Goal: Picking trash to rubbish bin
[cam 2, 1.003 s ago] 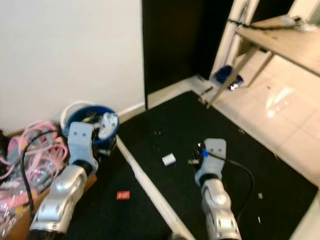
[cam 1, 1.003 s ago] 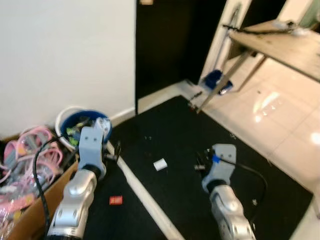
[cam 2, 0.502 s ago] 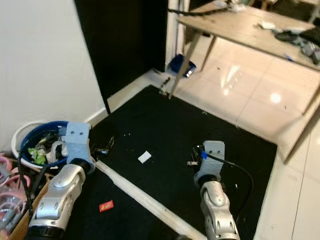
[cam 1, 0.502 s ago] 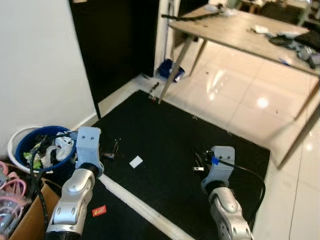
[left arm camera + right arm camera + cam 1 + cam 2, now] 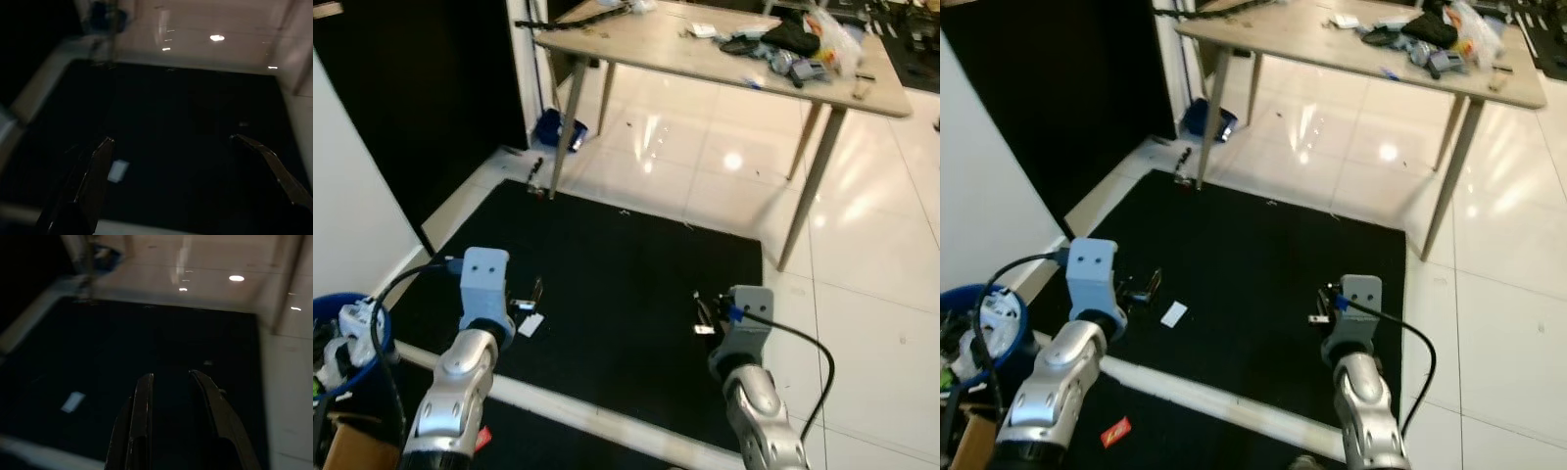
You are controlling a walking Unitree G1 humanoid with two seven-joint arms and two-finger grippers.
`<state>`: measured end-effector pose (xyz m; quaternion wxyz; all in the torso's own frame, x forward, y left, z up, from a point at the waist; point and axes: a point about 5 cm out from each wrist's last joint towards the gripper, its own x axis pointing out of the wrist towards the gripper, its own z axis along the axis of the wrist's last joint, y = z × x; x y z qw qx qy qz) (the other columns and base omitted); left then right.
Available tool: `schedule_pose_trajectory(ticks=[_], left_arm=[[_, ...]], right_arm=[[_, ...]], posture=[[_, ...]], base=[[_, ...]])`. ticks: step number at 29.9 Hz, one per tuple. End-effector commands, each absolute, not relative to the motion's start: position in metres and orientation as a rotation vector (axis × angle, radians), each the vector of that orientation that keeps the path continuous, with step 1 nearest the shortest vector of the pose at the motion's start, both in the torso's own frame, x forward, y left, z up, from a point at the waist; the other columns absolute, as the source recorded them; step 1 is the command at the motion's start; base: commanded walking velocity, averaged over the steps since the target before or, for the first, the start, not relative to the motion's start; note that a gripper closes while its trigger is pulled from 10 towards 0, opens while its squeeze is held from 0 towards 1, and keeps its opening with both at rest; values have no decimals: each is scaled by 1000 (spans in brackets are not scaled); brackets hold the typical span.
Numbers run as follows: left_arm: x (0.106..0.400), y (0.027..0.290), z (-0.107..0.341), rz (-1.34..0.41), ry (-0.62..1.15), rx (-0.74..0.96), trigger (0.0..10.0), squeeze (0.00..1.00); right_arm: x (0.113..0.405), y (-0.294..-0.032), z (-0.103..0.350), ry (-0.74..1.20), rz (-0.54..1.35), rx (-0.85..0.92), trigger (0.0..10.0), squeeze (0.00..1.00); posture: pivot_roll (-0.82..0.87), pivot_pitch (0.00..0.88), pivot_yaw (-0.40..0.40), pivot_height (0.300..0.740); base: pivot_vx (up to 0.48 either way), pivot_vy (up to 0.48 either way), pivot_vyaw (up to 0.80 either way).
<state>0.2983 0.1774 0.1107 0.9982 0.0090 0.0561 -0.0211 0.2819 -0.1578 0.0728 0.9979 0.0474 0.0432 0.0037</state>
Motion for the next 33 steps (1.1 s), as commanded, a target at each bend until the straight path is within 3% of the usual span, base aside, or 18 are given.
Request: schedule_pose_trajectory(ticks=[1, 8, 18, 33], left_arm=[[296, 176, 106, -47, 133, 9, 10000, 0], [295, 179, 108, -38, 130, 14, 10000, 0], [298, 178, 114, -33, 100, 15, 10000, 0], [298, 175, 117, -55, 89, 27, 10000, 0]], right_arm=[[281, -162, 73, 92, -27, 133, 10000, 0], [284, -162, 75, 100, -27, 164, 10000, 0], [282, -152, 70, 153, 61, 144, 10000, 0], [285, -155, 74, 132, 34, 148, 10000, 0]], posture=[[18, 169, 17, 740], [23, 174, 13, 740], [27, 170, 10, 740], [28, 177, 6, 740]], base=[[0, 0, -800], [0, 0, -786], [0, 0, 0], [0, 0, 0]])
